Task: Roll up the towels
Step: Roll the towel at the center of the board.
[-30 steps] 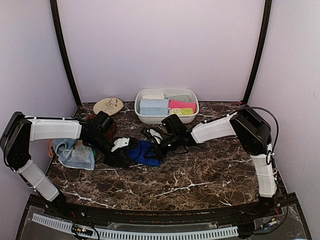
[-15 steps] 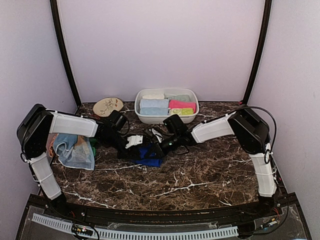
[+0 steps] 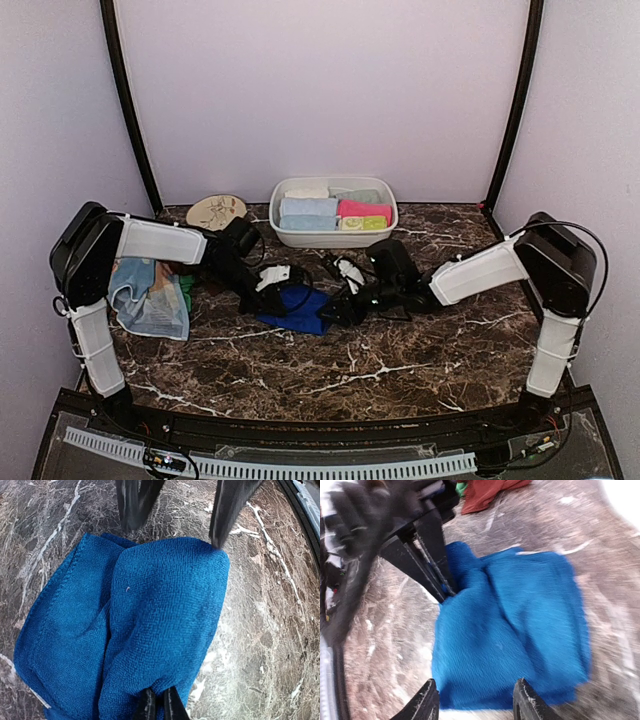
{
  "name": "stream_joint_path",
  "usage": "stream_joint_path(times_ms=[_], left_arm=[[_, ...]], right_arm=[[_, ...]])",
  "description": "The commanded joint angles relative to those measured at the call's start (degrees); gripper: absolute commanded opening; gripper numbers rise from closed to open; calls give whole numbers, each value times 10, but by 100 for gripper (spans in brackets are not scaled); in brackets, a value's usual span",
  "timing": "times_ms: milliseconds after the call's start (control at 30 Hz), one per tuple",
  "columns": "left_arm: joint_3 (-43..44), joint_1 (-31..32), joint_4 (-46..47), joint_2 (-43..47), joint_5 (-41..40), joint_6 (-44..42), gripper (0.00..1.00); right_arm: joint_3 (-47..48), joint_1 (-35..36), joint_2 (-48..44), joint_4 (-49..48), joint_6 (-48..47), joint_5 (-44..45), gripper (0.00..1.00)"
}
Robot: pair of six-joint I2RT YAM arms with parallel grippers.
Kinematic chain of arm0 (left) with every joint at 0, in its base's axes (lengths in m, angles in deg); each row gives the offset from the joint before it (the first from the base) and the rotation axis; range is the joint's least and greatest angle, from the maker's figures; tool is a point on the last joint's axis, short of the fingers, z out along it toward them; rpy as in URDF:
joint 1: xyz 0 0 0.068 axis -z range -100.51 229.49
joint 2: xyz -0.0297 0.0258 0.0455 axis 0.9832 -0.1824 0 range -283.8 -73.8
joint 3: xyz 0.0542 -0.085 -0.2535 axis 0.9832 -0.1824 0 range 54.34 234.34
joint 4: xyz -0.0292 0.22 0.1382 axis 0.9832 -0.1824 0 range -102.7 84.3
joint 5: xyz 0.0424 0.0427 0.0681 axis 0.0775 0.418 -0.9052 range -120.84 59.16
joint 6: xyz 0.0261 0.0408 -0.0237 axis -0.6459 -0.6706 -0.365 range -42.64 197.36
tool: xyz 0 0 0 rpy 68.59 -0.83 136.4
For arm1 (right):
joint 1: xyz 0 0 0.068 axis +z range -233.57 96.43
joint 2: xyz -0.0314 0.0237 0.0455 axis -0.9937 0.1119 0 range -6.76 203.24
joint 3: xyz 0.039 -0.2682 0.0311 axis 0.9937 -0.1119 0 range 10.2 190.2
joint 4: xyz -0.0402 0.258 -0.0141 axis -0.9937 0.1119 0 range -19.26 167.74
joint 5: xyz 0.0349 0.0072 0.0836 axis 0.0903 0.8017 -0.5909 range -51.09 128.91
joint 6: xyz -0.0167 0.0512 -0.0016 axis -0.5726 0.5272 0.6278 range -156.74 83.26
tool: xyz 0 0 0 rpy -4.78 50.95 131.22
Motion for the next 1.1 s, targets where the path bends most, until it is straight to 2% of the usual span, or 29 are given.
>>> stream_joint_path(times_ms=[0, 100, 200, 300, 433, 633, 833, 900, 1000, 1067], left_arm=[[8, -1, -91, -39, -5, 8, 0], [39, -1, -123, -62, 13, 13, 0], [74, -2, -151, -85, 18, 17, 1], [99, -1, -173, -108, 14, 14, 1], [134, 0, -216, -136, 11, 9, 0], [157, -1, -251, -158, 5, 1, 0], [160, -2, -261, -162, 1, -7, 2], [162, -5, -260, -160, 3, -7, 8], [155, -21, -235, -137, 18, 10, 29], [141, -43, -207, -113, 40, 19, 49]], right_arm=[[-65, 13, -85, -21, -90, 129, 51], [-117, 62, -141, -28, -194, 200, 52], [-120, 129, -156, -3, -303, 278, 52], [-95, 190, -129, 8, -408, 374, 53], [-76, 218, -76, -61, -514, 441, 57], [-13, 216, 16, -104, -597, 465, 58], [37, 183, 79, -93, -583, 445, 55], [48, 173, 88, -62, -558, 428, 50], [67, 159, 92, 6, -502, 396, 38], [70, 152, 92, 35, -466, 374, 30]])
